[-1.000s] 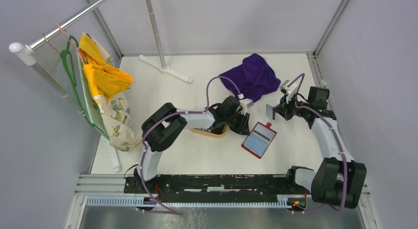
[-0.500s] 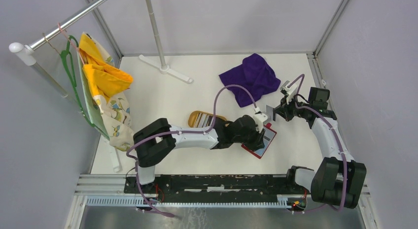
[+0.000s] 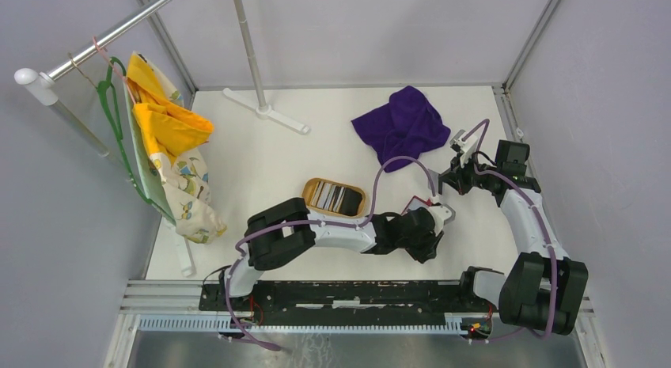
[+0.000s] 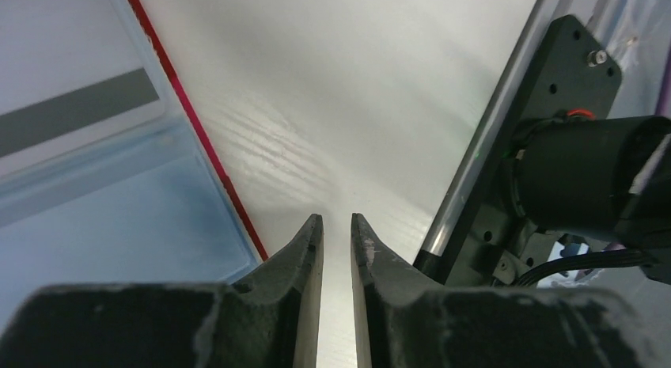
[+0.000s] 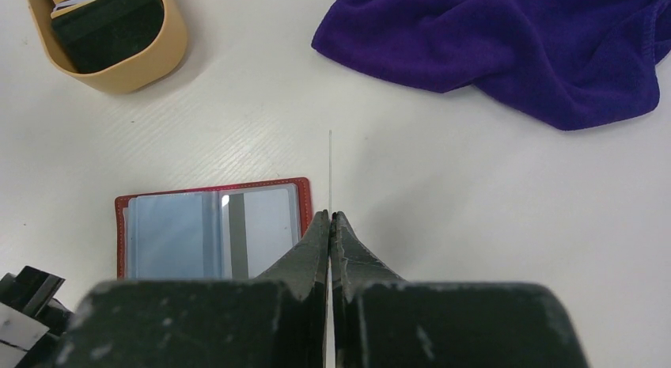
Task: Put the credit cards into the card holder
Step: Move the card holder to the center of the board.
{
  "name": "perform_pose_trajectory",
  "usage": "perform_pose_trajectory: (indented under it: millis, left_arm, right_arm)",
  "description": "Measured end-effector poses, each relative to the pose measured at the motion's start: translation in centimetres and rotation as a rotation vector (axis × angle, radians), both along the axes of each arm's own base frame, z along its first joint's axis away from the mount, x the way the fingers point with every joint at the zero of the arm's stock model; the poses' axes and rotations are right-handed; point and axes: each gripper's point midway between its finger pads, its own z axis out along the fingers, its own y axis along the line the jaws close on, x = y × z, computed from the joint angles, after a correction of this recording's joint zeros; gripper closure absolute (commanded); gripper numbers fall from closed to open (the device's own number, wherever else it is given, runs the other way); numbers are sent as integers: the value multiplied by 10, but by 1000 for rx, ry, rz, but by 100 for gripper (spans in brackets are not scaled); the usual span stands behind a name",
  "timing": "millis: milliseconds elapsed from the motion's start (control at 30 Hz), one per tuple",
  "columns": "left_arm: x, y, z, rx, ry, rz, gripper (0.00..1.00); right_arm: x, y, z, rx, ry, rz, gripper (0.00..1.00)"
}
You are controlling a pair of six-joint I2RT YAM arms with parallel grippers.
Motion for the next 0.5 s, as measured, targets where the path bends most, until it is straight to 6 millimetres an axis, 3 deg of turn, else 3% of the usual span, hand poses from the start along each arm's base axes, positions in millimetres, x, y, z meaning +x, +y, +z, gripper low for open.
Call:
perform_pose_trajectory:
  millis: [267, 500]
  left_arm:
    - [8, 14, -16, 74, -27, 53, 74]
    - [33, 45, -22, 120, -59, 147, 74]
  right_arm:
    - [0, 0, 0, 3, -1, 1, 100]
    - [-1, 4, 3, 22, -5, 19, 100]
